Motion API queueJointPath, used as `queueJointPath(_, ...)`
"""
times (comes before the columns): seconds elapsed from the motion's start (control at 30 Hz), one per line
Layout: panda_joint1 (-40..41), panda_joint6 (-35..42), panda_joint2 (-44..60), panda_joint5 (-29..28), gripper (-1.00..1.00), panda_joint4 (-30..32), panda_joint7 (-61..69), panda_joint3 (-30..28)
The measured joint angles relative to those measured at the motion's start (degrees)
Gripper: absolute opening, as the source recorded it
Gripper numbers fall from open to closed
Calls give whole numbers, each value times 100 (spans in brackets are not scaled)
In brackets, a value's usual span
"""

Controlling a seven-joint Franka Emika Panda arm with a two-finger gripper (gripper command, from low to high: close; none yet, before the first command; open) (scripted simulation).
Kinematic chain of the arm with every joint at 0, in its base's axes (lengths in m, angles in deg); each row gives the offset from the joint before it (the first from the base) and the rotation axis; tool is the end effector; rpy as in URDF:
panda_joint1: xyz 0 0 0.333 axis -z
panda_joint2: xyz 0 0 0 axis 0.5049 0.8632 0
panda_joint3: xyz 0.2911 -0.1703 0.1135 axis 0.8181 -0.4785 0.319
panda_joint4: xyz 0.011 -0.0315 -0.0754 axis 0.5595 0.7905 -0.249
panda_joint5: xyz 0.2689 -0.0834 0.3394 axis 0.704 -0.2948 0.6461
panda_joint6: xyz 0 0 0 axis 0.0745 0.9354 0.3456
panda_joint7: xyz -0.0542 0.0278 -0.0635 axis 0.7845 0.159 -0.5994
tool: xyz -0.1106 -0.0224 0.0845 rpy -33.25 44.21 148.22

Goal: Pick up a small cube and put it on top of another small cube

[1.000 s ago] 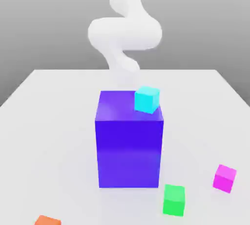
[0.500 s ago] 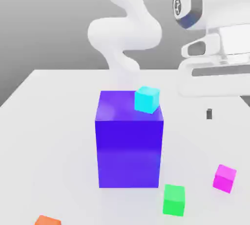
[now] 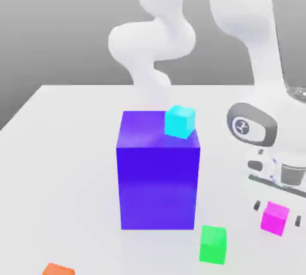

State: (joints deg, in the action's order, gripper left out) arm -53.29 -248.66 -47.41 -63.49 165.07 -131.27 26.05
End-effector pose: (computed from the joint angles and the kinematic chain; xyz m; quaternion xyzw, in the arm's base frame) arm 0.3903 0.2927 0.0848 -0.7794 0.6265 0.0002 0.0004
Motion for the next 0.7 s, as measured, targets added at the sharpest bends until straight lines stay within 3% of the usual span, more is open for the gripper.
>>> queueJointPath(0.17, -4, -5, -7, 5, -100, 3, 2, -1)
queueJointPath(0.37, 442, 754, -1011, 694, -100, 236, 652, 569)
queueJointPath(0.7, 1053, 976, -1212, 587, -100, 254, 2867, 759)
